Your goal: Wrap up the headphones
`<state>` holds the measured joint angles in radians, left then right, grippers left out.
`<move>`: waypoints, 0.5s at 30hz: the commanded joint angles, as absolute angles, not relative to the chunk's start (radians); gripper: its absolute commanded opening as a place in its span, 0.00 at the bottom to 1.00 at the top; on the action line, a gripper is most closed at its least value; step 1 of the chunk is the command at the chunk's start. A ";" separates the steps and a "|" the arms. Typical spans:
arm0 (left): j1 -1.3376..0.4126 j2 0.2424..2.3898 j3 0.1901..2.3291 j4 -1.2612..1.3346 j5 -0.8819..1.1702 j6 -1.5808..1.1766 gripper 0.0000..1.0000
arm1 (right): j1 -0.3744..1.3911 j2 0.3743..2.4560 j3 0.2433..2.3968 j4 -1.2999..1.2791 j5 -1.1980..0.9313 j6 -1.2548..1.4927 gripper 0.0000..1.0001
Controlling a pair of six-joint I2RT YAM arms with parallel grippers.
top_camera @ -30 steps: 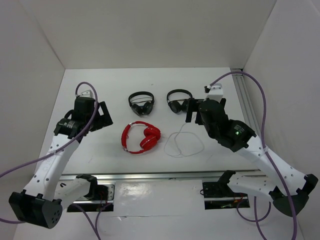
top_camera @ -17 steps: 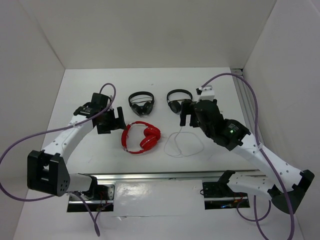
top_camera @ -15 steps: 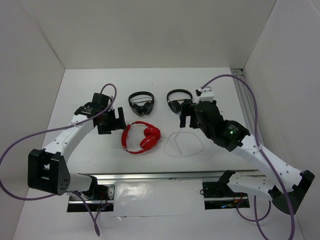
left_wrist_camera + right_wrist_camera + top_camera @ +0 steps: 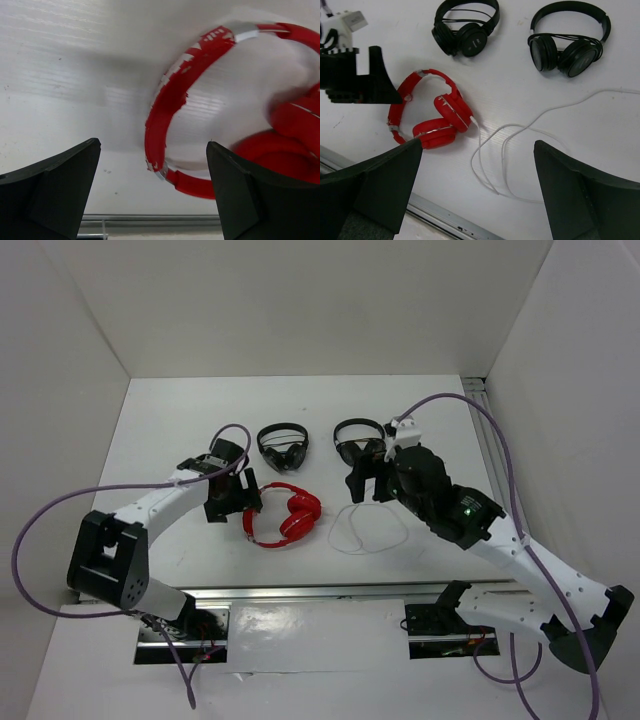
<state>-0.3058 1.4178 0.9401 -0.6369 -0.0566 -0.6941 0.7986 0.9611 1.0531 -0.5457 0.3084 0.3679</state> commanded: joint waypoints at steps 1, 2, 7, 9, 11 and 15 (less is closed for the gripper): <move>-0.314 1.479 0.933 -0.577 -0.153 -0.767 1.00 | 0.825 0.946 1.045 -0.509 0.304 0.350 1.00; -0.314 1.489 0.933 -0.563 -0.164 -0.767 1.00 | 0.837 0.946 1.045 -0.509 0.304 0.350 1.00; -0.324 1.574 0.923 -0.519 -0.199 -0.787 0.97 | 0.859 0.946 1.045 -0.509 0.331 0.350 1.00; -0.324 1.594 0.923 -0.474 -0.199 -0.787 0.95 | 0.859 0.946 1.045 -0.500 0.331 0.350 1.00; -0.324 1.627 0.914 -0.447 -0.190 -0.787 0.94 | 0.868 0.966 1.054 -0.500 0.331 0.341 1.00; -0.347 1.698 0.905 -0.417 -0.199 -0.787 0.90 | 0.879 0.976 1.054 -0.511 0.356 0.341 1.00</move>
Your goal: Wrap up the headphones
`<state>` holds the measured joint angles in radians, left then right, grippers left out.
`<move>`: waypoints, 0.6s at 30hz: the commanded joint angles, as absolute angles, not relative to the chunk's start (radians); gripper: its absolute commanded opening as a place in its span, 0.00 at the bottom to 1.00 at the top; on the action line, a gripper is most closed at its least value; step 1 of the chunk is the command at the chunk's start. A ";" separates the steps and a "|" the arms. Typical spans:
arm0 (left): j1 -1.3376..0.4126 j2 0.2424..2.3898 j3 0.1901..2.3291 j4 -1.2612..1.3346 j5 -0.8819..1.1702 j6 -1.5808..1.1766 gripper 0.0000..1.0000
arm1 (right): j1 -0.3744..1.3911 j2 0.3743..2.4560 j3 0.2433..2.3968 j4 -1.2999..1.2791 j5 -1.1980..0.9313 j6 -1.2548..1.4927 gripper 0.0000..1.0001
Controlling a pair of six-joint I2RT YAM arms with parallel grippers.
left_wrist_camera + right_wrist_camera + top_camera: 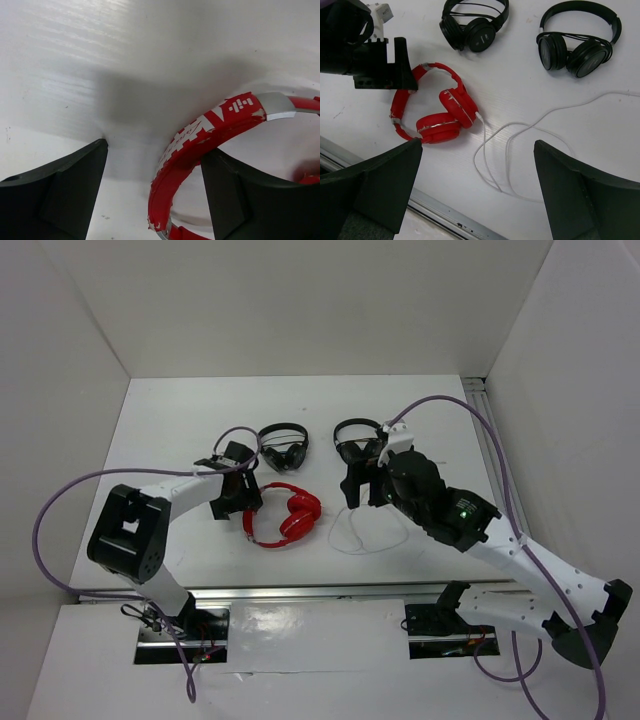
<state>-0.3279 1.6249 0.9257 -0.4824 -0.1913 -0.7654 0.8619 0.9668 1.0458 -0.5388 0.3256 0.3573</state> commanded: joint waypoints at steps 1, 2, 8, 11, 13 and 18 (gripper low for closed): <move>-0.360 1.710 0.905 -0.417 -0.199 -0.787 0.85 | 0.879 0.976 1.054 -0.511 0.368 0.341 1.00; -0.360 1.719 0.916 -0.417 -0.219 -0.787 0.75 | 0.879 0.976 1.054 -0.511 0.368 0.341 1.00; -0.396 1.729 0.905 -0.440 -0.227 -0.807 0.28 | 0.888 0.976 1.063 -0.520 0.400 0.341 1.00; -0.405 1.720 0.881 -0.451 -0.218 -0.818 0.00 | 0.888 0.976 1.063 -0.520 0.400 0.341 1.00; -0.417 1.710 0.881 -0.463 -0.227 -0.818 0.00 | 0.888 0.976 1.063 -0.511 0.400 0.341 1.00; -0.474 1.661 0.903 -0.503 -0.227 -0.807 0.00 | 0.888 0.985 1.063 -0.511 0.400 0.341 1.00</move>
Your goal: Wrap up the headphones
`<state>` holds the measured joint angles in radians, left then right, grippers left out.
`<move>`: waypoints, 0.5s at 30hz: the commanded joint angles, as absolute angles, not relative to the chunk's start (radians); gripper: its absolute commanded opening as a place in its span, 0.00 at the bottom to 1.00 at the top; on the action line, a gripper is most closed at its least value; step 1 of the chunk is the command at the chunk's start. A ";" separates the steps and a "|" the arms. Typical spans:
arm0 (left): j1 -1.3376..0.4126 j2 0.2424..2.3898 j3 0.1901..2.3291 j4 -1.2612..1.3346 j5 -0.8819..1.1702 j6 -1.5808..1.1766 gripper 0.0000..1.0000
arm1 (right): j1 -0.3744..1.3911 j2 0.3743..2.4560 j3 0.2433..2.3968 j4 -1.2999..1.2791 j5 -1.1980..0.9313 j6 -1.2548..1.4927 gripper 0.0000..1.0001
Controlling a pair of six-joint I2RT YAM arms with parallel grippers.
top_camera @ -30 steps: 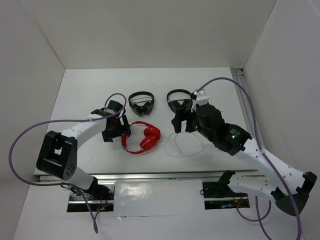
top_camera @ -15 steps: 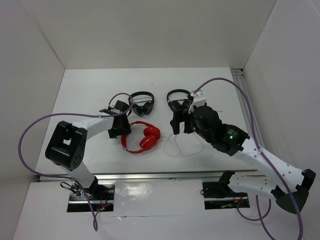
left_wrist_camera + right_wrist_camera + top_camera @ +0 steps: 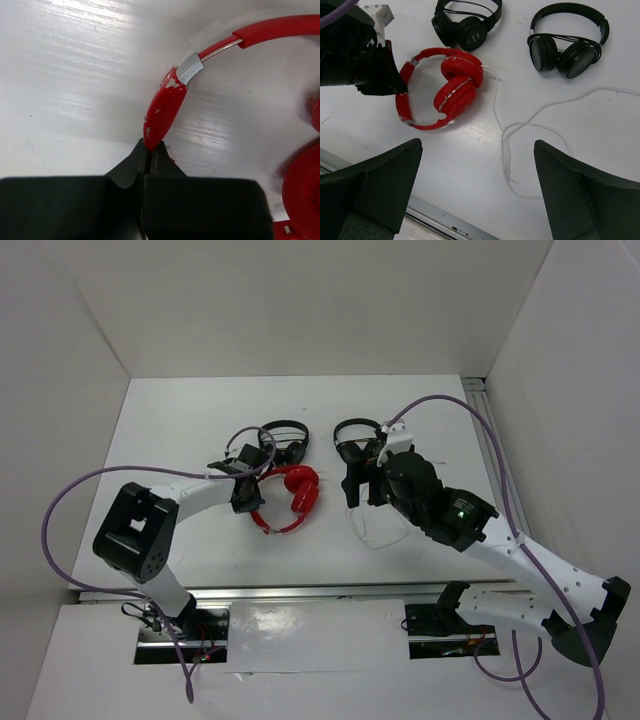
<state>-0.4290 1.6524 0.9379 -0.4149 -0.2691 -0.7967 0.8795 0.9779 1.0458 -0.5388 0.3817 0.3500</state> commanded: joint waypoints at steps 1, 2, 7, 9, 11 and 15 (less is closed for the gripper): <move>-0.485 1.631 0.923 -0.523 -0.236 -0.807 0.00 | 0.888 0.974 1.063 -0.511 0.400 0.341 1.00; -0.494 1.615 0.936 -0.540 -0.247 -0.807 0.00 | 0.888 0.974 1.063 -0.511 0.400 0.341 1.00; -0.546 1.493 1.041 -0.638 -0.258 -0.759 0.00 | 0.888 0.953 1.063 -0.511 0.410 0.350 1.00; -0.546 1.421 1.069 -0.647 -0.238 -0.732 0.00 | 0.888 0.940 1.063 -0.511 0.419 0.350 1.00; -0.546 1.375 1.116 -0.659 -0.203 -0.675 0.00 | 0.888 0.907 1.052 -0.499 0.429 0.350 1.00; -0.546 1.275 1.192 -0.660 -0.100 -0.519 0.00 | 0.888 0.816 1.003 -0.436 0.414 0.350 1.00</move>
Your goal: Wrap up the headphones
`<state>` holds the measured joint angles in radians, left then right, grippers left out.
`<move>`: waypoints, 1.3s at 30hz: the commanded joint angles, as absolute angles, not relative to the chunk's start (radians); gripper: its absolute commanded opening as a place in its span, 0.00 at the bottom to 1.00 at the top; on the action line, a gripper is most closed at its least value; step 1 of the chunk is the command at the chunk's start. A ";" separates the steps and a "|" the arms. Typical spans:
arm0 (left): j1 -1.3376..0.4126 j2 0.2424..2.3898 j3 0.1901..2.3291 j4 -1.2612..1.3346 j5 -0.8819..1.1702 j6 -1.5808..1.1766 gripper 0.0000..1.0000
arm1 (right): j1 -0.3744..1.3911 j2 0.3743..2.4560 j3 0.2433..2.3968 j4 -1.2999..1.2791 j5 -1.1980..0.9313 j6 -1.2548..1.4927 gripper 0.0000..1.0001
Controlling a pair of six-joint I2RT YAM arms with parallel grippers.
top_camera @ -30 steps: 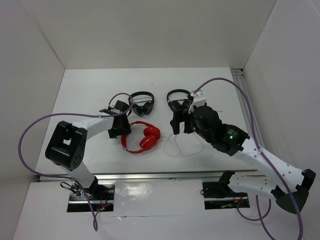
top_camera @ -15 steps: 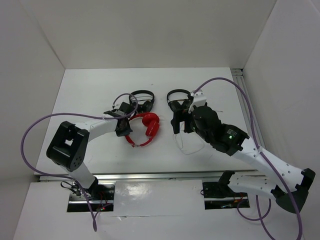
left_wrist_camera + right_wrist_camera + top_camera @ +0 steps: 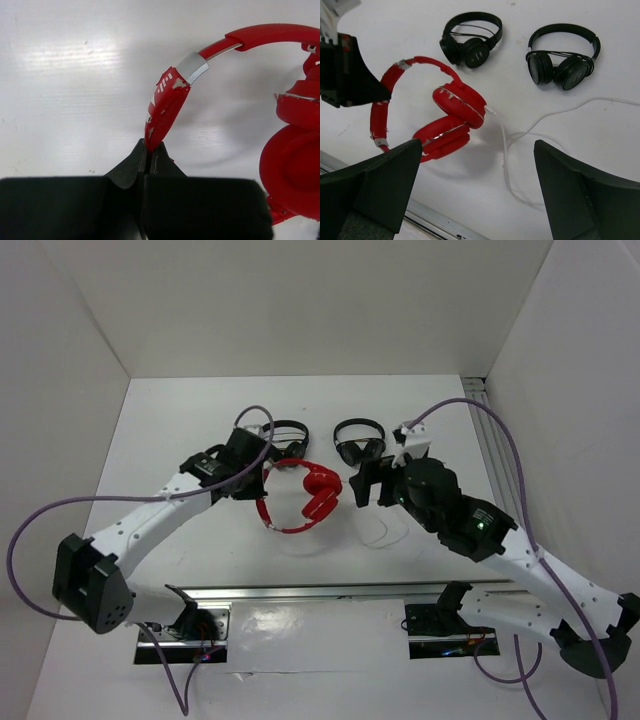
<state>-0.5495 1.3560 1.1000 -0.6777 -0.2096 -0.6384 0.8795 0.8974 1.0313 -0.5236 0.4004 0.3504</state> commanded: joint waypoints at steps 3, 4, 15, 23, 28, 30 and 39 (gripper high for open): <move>-0.537 1.221 1.253 -0.686 0.007 -0.407 0.00 | 0.888 0.709 0.956 -0.353 0.316 0.318 1.00; -0.537 1.207 1.262 -0.695 0.024 -0.358 0.00 | 0.897 0.678 0.940 -0.327 0.275 0.284 1.00; -0.482 0.956 1.194 -0.498 0.130 -0.224 0.00 | 0.897 0.497 0.836 -0.140 -0.251 0.154 1.00; -0.426 0.808 1.192 -0.382 0.032 -0.250 0.00 | 0.897 0.526 0.799 -0.075 -0.229 0.187 1.00; -0.408 0.818 1.247 -0.361 -0.135 -0.285 0.00 | 0.897 0.574 0.729 0.065 -0.154 0.201 1.00; -0.399 0.827 1.279 -0.374 -0.150 -0.285 0.00 | 0.897 0.587 0.697 0.130 -0.130 0.201 1.00; -0.388 0.852 1.374 -0.430 -0.212 -0.298 0.00 | 0.897 0.846 0.563 0.577 -0.083 0.092 1.00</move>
